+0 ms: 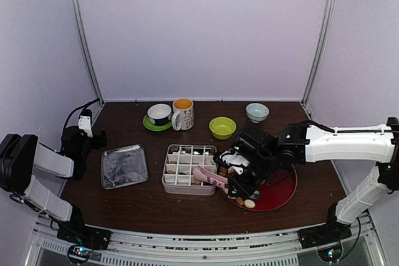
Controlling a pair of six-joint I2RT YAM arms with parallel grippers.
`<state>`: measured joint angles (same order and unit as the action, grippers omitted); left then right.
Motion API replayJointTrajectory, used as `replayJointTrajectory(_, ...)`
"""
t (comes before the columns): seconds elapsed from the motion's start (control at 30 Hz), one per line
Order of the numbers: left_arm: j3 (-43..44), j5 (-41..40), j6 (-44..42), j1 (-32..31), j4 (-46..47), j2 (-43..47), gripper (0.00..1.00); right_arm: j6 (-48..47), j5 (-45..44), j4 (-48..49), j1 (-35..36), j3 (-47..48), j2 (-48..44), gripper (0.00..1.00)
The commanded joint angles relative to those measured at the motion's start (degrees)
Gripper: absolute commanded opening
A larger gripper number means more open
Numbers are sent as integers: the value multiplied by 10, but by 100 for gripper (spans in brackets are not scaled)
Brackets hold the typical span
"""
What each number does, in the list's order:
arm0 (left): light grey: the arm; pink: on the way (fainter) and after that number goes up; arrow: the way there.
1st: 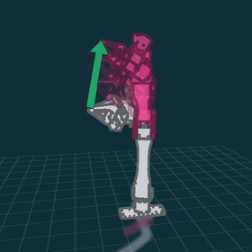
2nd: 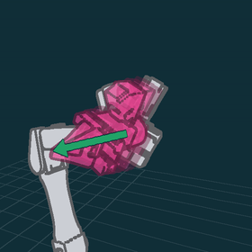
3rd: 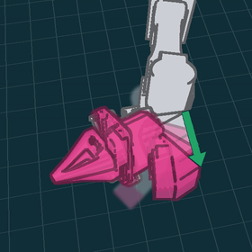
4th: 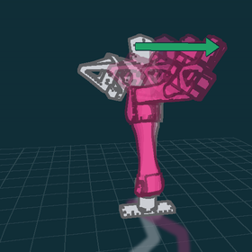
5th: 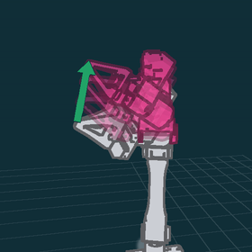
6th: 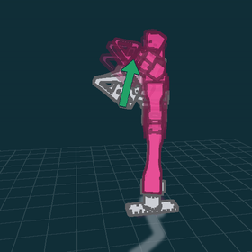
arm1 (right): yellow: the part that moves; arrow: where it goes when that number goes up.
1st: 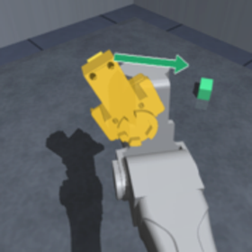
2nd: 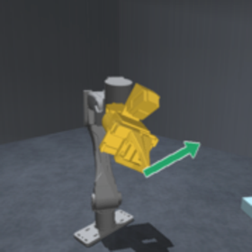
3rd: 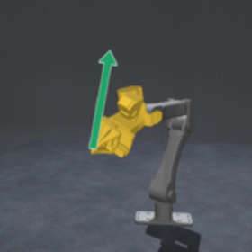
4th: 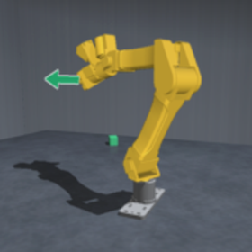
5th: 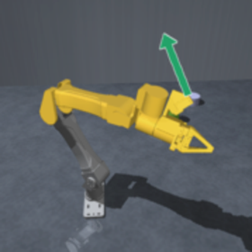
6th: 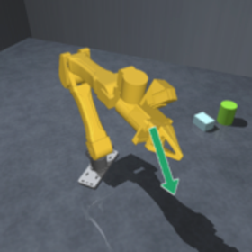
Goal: Pack the chocolate
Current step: Place the fake chocolate in the empty pocket of the box, then pick up the fake chocolate from the plate.
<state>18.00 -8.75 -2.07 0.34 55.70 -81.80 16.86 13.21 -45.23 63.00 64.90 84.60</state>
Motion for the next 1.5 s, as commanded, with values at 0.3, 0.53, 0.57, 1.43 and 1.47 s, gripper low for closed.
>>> replayJointTrajectory(0.3, 5, 4, -5, 5, 33, 1, 98, -7, -34, 1, 2, 33, 7, 32)
replayJointTrajectory(0.53, 5, 4, -5, 4, 34, 2, 98, 10, -66, -1, -7, 31, -14, 31)
replayJointTrajectory(0.57, 5, 4, -5, 4, 33, 1, 98, 13, -69, -2, -11, 27, -21, 31)
replayJointTrajectory(1.43, 5, 4, -5, 5, 33, 1, 98, 40, 14, -2, -110, -107, -86, 32)
replayJointTrajectory(1.47, 5, 5, -5, 5, 33, 1, 98, 38, 15, -3, -111, -107, -83, 32)
